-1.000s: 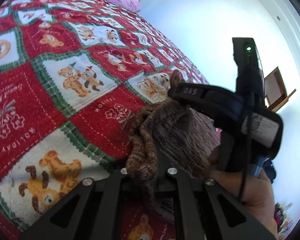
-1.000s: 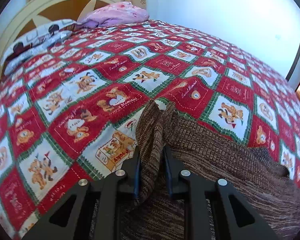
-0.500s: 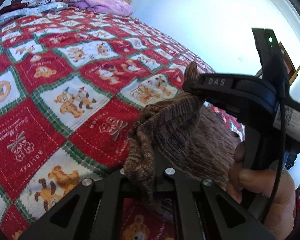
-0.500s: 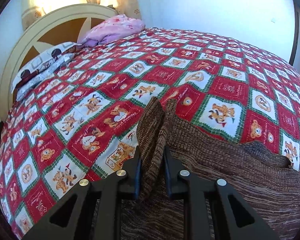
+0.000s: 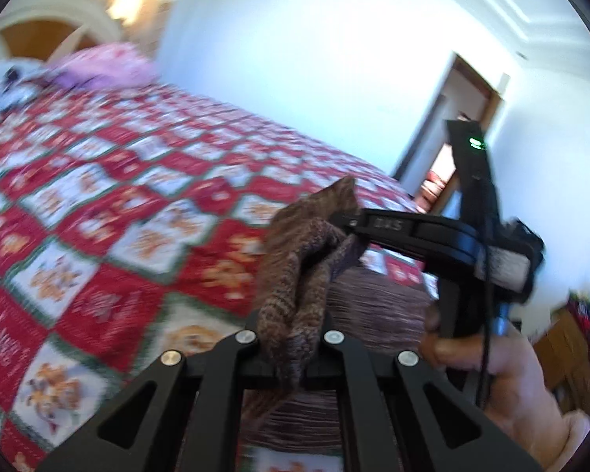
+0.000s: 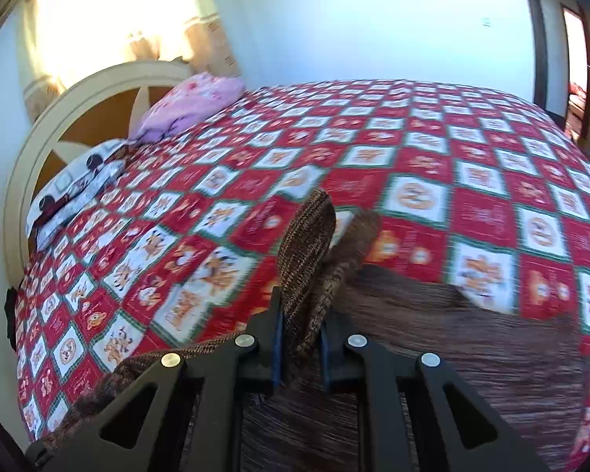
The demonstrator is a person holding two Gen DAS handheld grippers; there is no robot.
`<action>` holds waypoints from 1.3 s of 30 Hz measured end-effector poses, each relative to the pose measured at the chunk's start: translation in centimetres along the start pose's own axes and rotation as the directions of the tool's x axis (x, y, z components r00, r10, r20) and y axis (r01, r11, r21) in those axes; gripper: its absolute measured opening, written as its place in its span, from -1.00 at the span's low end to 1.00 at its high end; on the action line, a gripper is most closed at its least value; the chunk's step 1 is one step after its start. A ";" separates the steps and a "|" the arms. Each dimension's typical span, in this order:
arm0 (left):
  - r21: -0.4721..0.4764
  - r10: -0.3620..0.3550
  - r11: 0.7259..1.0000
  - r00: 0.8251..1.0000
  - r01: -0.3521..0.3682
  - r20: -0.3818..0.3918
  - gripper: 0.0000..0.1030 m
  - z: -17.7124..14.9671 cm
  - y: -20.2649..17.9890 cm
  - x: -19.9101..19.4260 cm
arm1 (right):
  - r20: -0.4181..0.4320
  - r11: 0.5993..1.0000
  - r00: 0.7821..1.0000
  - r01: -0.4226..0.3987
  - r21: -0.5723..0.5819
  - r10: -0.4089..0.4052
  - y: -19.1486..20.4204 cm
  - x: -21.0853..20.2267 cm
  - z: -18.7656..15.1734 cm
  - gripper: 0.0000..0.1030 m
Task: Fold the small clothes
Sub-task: 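Fold the held sweater over with both grippers and open them, then lower both open grippers onto the folded brown sweater edge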
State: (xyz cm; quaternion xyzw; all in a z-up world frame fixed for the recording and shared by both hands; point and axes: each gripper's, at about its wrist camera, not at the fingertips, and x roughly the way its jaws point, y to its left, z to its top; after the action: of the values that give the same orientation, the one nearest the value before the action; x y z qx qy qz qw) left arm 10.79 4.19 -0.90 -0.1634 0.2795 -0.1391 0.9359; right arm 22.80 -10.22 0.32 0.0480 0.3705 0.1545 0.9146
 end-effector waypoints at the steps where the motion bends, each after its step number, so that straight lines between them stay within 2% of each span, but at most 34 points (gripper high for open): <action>1: 0.045 -0.017 0.999 1.000 0.017 0.001 -0.86 -0.2 -1.5 0.1 | 0.008 1.000 1.000 0.008 0.006 -0.008 -1.1 -0.8 0.0 -0.72; 7: 0.170 -0.114 0.978 0.993 0.120 -0.044 -0.87 -1.4 -7.9 1.6 | 0.036 0.997 0.997 0.063 0.036 -0.065 -7.2 -5.2 -0.5 -0.73; 13: 0.249 -0.184 0.944 0.973 0.215 -0.140 -0.87 -4.7 -14.1 4.5 | 0.013 0.987 0.989 0.145 0.069 -0.146 -14.0 -7.9 -3.1 -0.73; 19: 0.322 -0.172 0.912 0.950 0.253 -0.260 -0.87 -9.1 -18.5 7.5 | -0.049 0.979 0.987 0.156 0.132 -0.151 -19.4 -7.2 -7.2 -0.73; 22: 0.376 -0.127 0.895 0.944 0.241 -0.303 -0.83 -10.9 -19.7 8.4 | -0.058 0.977 0.990 0.138 0.163 -0.130 -20.9 -6.8 -8.7 -0.69; 24: 0.380 -0.094 0.898 0.939 0.224 -0.332 -0.79 -11.3 -19.8 8.6 | -0.061 0.973 0.992 0.121 0.199 -0.111 -21.7 -6.8 -9.3 -0.59; 26: 0.359 -0.109 0.900 0.924 0.248 -0.366 -0.62 -11.0 -19.3 8.5 | -0.072 0.963 0.991 0.124 0.239 -0.110 -22.6 -7.3 -9.6 -0.22; 27: 0.353 -0.115 0.899 0.916 0.261 -0.384 -0.54 -10.8 -19.1 8.4 | -0.072 0.958 0.991 0.132 0.255 -0.117 -23.0 -7.9 -9.7 -0.16; 29: 0.335 -0.139 0.897 0.902 0.290 -0.408 -0.06 -10.4 -18.0 7.2 | -0.053 0.941 0.983 0.186 0.282 -0.178 -23.6 -10.1 -10.3 -0.15; 30: 0.316 -0.161 0.900 0.902 0.301 -0.401 0.04 -10.0 -17.2 6.2 | -0.031 0.930 0.972 0.230 0.287 -0.231 -23.6 -11.7 -10.7 -0.15; 31: 0.296 -0.171 0.908 0.907 0.297 -0.385 0.17 -9.7 -16.3 5.4 | -0.003 0.924 0.965 0.252 0.289 -0.262 -23.2 -13.3 -11.2 -0.15; 32: 0.274 -0.172 0.919 0.916 0.282 -0.363 0.21 -9.2 -15.3 4.8 | 0.024 0.923 0.962 0.255 0.288 -0.273 -22.7 -14.6 -11.6 -0.15; 34: 0.250 -0.147 0.939 0.932 0.237 -0.332 0.21 -8.5 -13.9 4.2 | 0.062 0.933 0.964 0.231 0.277 -0.257 -21.1 -16.8 -12.4 -0.17; 35: 0.249 -0.113 0.948 0.942 0.197 -0.316 0.21 -7.9 -13.4 4.5 | 0.069 0.940 0.968 0.216 0.263 -0.241 -20.1 -17.2 -12.7 -0.30; 37: 0.243 -0.066 0.959 0.952 0.144 -0.300 0.21 -7.2 -12.7 5.0 | 0.056 0.953 0.972 0.210 0.217 -0.227 -17.9 -17.3 -13.3 -0.54; 39: 0.236 -0.047 0.965 0.961 0.115 -0.274 0.21 -6.9 -12.0 5.3 | 0.044 0.964 0.978 0.190 0.188 -0.202 -16.0 -16.7 -13.9 -0.56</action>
State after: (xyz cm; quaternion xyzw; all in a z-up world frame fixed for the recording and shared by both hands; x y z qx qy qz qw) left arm 9.13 -10.18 -4.24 -0.0356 0.3759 -0.2322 0.8964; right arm 5.88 -31.09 -1.87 0.0995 0.3570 0.0270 0.9284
